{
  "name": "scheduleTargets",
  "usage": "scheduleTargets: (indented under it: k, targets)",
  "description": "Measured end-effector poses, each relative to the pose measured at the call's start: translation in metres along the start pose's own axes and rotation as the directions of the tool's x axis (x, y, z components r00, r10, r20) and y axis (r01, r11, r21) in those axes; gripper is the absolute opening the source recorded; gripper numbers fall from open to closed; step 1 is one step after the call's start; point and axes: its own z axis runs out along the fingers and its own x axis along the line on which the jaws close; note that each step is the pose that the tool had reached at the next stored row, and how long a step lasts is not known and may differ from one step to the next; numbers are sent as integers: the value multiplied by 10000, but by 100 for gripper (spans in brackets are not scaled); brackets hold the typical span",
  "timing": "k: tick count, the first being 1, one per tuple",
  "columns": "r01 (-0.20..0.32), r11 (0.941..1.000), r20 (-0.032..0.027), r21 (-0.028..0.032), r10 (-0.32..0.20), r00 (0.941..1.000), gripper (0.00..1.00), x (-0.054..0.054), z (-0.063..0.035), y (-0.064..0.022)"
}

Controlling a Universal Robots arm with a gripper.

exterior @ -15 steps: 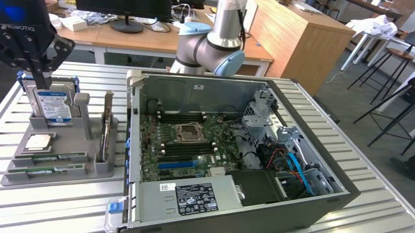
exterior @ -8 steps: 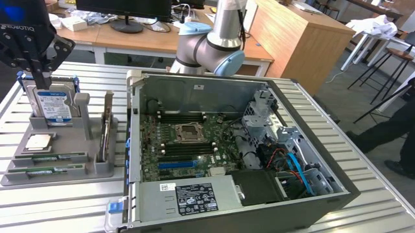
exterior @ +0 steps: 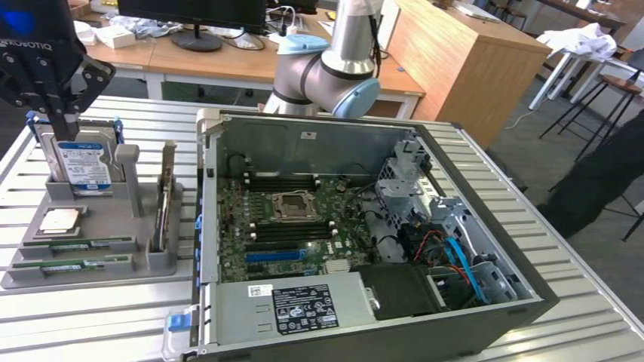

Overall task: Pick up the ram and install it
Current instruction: 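Reach for the ram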

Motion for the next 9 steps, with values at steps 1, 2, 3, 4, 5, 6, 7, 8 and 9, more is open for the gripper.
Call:
scheduleTargets:
  k: [1,2,3,4,5,6,7,8,9]
  targets:
    - [0,10000,0,0,0,10000,10,-1,0,-12]
    - [0,10000,1,-1,0,10000,10,-2,-1,-25]
    - [0,10000,0,0,0,10000,10,-3,-2,-38]
    - [0,10000,1,0,0,10000,10,-4,-2,-49]
    - [0,10000,0,0,0,10000,10,-4,-2,-60]
    - [0,10000,0,0,0,10000,10,-5,-3,-70]
    - [0,10000,1,0,0,10000,10,-6,-3,-78]
    - [0,10000,1,0,0,10000,10,-6,-3,-86]
    - [0,10000,0,0,0,10000,10,-7,-4,-95]
